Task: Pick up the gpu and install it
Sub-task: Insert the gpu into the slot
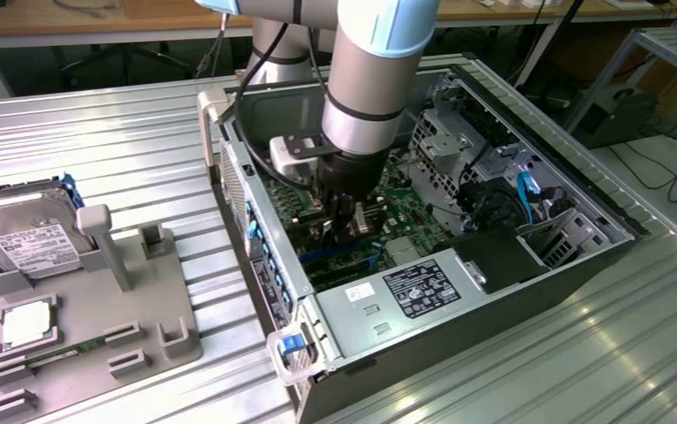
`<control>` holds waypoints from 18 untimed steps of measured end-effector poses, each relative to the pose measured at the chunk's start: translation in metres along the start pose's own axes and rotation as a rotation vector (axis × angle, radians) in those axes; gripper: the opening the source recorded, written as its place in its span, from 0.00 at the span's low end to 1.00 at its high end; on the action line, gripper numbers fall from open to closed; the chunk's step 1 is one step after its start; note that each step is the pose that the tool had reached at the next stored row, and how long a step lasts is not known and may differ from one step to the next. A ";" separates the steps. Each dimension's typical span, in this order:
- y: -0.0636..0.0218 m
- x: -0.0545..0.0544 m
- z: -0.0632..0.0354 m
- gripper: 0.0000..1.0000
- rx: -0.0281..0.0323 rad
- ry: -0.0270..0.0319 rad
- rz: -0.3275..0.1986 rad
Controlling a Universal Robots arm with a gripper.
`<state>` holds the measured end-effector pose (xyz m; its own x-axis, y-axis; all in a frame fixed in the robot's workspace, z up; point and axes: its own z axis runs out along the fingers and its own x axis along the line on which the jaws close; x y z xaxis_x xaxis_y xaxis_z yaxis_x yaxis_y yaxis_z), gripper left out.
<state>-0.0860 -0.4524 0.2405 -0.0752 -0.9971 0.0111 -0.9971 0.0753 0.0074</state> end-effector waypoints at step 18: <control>0.0001 0.000 -0.0004 0.30 -0.0015 -0.0001 0.000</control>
<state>-0.0861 -0.4524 0.2409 -0.0752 -0.9971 0.0110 -0.9971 0.0753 0.0089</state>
